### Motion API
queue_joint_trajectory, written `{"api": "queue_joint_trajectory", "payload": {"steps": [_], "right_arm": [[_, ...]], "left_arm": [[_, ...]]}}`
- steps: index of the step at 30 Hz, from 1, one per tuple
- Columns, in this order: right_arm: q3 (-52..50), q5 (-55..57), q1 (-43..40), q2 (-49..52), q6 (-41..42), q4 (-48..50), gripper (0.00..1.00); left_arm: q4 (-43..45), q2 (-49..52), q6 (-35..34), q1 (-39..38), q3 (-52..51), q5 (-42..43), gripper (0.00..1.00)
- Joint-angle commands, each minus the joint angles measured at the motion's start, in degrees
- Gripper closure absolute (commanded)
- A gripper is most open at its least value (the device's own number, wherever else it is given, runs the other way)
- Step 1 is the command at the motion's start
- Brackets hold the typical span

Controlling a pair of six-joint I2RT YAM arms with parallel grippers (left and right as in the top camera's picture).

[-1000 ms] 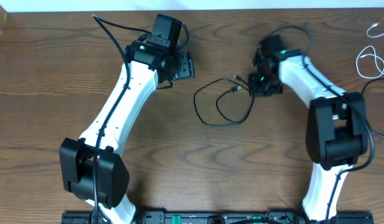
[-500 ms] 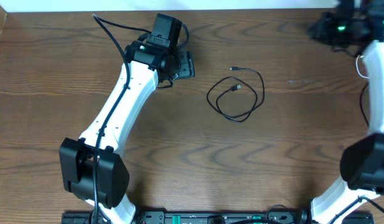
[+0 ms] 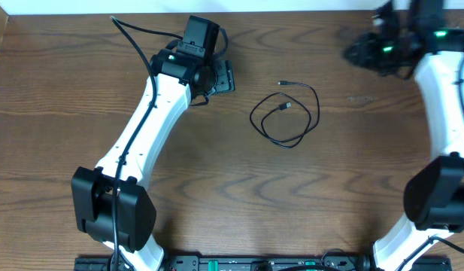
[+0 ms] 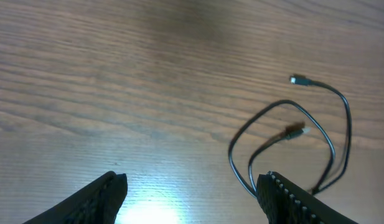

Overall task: Untangle cables
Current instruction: 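Lower right gripper onto the black cable loop and grasp it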

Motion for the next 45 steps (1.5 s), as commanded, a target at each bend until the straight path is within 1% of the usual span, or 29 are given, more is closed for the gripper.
{"api": "queue_joint_trajectory", "payload": {"steps": [1,5,8,13,16,19,22,25,27,29,33,35,38,41,45], "right_arm": [[-3.89,2.62,4.72,0.72,-6.36,2.45,0.39],[-8.26,4.42,9.11,0.72,-15.89,6.64,0.35],[-11.45,4.59,11.65,0.94,-20.48,9.84,0.31],[-15.89,4.57,15.15,1.27,-27.06,12.79,0.32],[-17.64,4.55,16.79,1.38,-29.99,12.57,0.34],[-20.13,3.54,19.04,1.38,-31.63,11.58,0.35],[-22.47,1.9,21.09,1.38,-31.87,10.23,0.34],[-25.53,1.6,23.58,1.38,-33.88,10.01,0.35],[-27.74,1.86,25.07,1.4,-36.57,10.36,0.38],[-29.46,4.44,26.51,1.4,-36.72,11.04,0.42],[-31.71,9.66,28.28,1.4,-36.26,12.37,0.43],[-32.35,11.39,28.37,1.4,-36.06,12.92,0.39],[-33.09,14.93,28.48,1.4,-33.62,13.79,0.36],[-33.9,17.84,28.87,1.4,-32.06,15.37,0.36],[-34.84,18.08,29.49,1.4,-31.95,16.81,0.36]], "left_arm": [[-0.07,0.07,0.98,1.38,0.48,-2.45,0.28],[-0.42,0.07,0.96,2.49,0.48,-2.47,0.28],[-0.52,0.07,0.98,2.89,0.48,-2.47,0.28],[-0.52,0.07,0.98,2.89,0.48,-2.49,0.28],[-0.39,0.07,1.03,2.91,0.48,-3.21,0.28],[-0.37,0.07,0.98,3.34,0.48,-6.38,0.28],[-0.2,0.07,0.96,4.26,0.48,-6.56,0.28],[-0.26,0.07,0.96,5.16,0.48,-6.54,0.28],[-0.39,0.07,0.96,5.4,0.48,-6.54,0.28],[-0.44,0.07,0.96,5.4,0.48,-6.54,0.28],[-0.42,0.07,0.96,5.4,0.48,-6.54,0.28],[-0.42,0.07,0.96,5.4,0.48,-6.54,0.28],[-0.44,0.07,0.96,5.4,0.48,-6.54,0.28],[-0.44,0.07,0.96,5.4,0.48,-6.54,0.28],[-0.46,0.07,0.96,5.4,0.48,-6.54,0.28]]}}
